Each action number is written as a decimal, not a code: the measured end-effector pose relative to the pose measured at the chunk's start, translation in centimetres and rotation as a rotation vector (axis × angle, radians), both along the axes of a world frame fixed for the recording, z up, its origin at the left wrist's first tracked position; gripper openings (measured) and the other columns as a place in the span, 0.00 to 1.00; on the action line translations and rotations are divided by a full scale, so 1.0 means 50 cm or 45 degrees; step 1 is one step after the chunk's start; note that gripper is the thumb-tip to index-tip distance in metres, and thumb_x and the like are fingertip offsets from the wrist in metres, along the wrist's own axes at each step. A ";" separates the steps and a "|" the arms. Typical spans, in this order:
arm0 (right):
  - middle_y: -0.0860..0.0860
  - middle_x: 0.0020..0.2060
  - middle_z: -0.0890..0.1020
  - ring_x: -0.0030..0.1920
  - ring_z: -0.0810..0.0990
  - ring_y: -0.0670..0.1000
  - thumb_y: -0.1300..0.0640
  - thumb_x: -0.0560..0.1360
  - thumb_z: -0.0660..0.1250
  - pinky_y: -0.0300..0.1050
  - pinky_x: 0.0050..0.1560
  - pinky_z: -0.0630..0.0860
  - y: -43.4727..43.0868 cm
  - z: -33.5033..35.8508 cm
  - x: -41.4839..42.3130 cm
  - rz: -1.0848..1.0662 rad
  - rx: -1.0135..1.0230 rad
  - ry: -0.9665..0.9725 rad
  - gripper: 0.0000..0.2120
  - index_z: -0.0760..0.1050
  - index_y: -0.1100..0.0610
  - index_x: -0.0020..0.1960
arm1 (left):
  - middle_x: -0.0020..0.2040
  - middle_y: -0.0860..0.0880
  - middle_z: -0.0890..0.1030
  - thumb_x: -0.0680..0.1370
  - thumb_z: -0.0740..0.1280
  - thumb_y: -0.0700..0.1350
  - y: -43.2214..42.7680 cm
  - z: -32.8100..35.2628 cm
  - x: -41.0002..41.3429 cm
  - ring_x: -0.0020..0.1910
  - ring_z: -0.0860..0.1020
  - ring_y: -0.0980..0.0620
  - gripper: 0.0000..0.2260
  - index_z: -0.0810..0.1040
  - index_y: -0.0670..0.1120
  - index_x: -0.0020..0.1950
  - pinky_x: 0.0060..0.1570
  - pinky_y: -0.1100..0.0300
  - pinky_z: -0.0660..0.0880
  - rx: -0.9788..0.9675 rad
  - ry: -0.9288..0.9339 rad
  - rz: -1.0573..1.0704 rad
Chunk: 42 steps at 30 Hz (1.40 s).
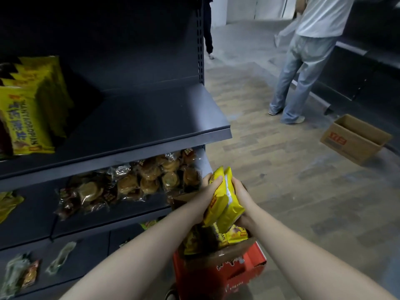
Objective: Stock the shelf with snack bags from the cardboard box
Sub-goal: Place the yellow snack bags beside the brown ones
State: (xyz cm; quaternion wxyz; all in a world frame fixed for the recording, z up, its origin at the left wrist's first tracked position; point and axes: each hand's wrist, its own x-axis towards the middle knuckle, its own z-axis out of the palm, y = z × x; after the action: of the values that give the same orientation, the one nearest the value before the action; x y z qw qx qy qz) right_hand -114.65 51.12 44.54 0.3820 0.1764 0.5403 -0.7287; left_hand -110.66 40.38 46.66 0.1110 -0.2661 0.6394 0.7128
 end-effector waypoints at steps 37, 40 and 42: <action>0.55 0.50 0.82 0.46 0.82 0.53 0.49 0.77 0.64 0.48 0.44 0.80 -0.395 0.419 0.076 0.326 -0.002 1.031 0.17 0.68 0.54 0.63 | 0.63 0.52 0.72 0.76 0.68 0.52 -0.362 0.382 0.164 0.58 0.75 0.53 0.30 0.58 0.53 0.75 0.58 0.60 0.74 -0.583 0.638 0.419; 0.55 0.53 0.80 0.49 0.81 0.53 0.50 0.77 0.66 0.50 0.51 0.80 -0.453 0.422 0.058 0.274 0.057 1.164 0.16 0.68 0.52 0.61 | 0.65 0.50 0.72 0.70 0.70 0.59 -0.416 0.377 0.142 0.62 0.74 0.49 0.34 0.59 0.60 0.71 0.62 0.49 0.73 -0.700 0.652 0.496; 0.51 0.55 0.79 0.52 0.80 0.51 0.49 0.77 0.66 0.48 0.53 0.78 -0.489 0.423 0.050 0.230 0.082 1.225 0.20 0.66 0.52 0.66 | 0.65 0.48 0.70 0.66 0.69 0.63 -0.457 0.374 0.129 0.63 0.71 0.49 0.35 0.59 0.63 0.70 0.64 0.50 0.71 -0.803 0.647 0.516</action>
State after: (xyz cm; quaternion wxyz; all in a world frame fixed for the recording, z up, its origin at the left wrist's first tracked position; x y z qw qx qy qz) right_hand -112.16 26.64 65.70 0.1451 -0.2159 0.6910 -0.6745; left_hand -104.19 17.53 65.37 -0.2778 -0.2234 0.7672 0.5332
